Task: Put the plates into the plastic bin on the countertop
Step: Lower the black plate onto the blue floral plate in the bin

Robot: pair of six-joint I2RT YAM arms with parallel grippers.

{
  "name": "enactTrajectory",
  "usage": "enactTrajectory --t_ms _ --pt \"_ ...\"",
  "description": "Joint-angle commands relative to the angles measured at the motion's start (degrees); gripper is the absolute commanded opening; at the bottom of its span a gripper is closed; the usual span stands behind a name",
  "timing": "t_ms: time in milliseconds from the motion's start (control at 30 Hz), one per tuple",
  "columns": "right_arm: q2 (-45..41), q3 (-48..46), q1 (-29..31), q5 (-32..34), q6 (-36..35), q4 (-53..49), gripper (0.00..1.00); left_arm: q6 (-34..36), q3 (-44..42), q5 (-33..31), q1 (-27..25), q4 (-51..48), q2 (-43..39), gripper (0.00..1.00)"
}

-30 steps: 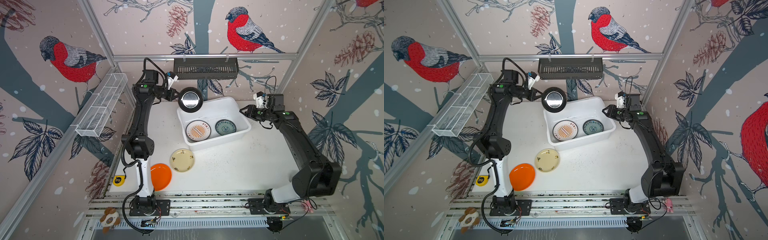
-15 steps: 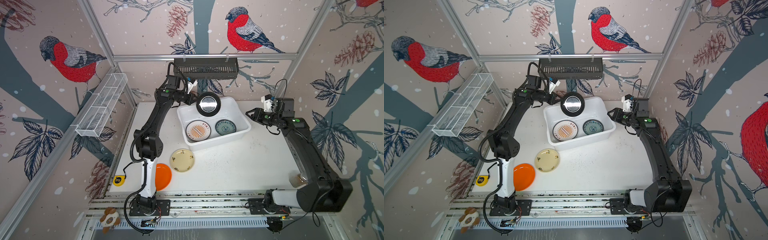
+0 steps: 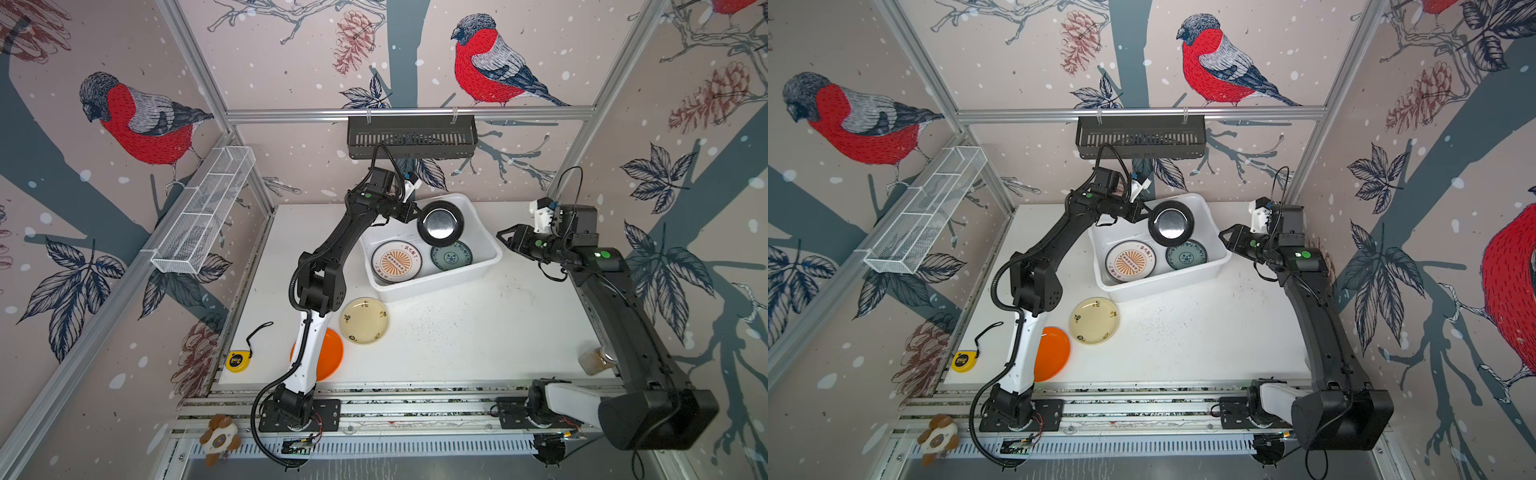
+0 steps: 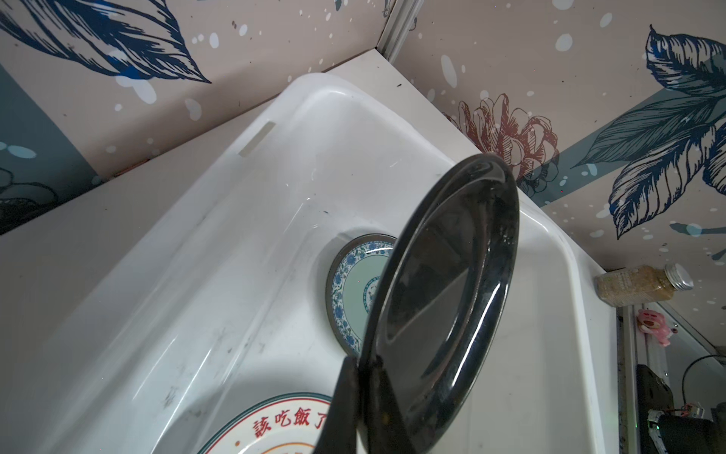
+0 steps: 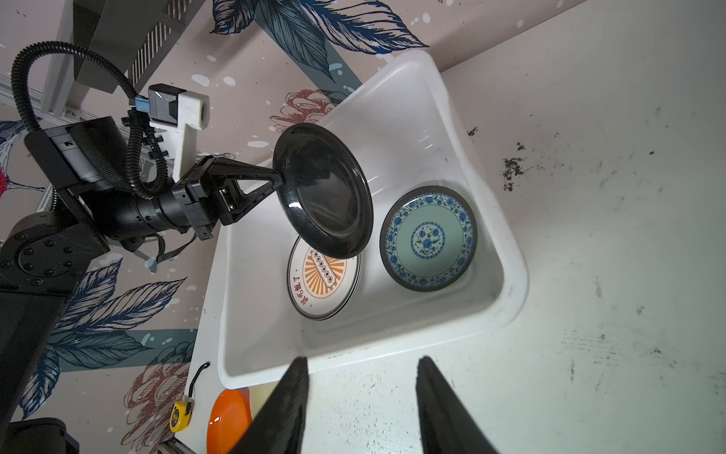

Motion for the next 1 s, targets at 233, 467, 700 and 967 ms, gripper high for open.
enactTrajectory --t_ms 233,467,700,967 --pt "-0.32 -0.99 -0.05 0.89 1.20 -0.27 0.46 -1.96 0.41 -0.77 -2.55 5.81 5.08 0.00" --pt "0.44 -0.86 0.01 0.80 1.60 0.14 0.46 -1.87 0.48 -1.39 -2.80 6.07 7.49 0.00" --pt "0.65 -0.97 0.06 0.89 1.89 0.11 0.46 -1.79 1.19 -2.27 -3.18 6.61 9.91 0.00" --pt "0.62 -0.98 0.08 1.33 2.16 -0.59 0.46 -2.41 1.26 -2.07 -3.41 7.92 11.94 0.00"
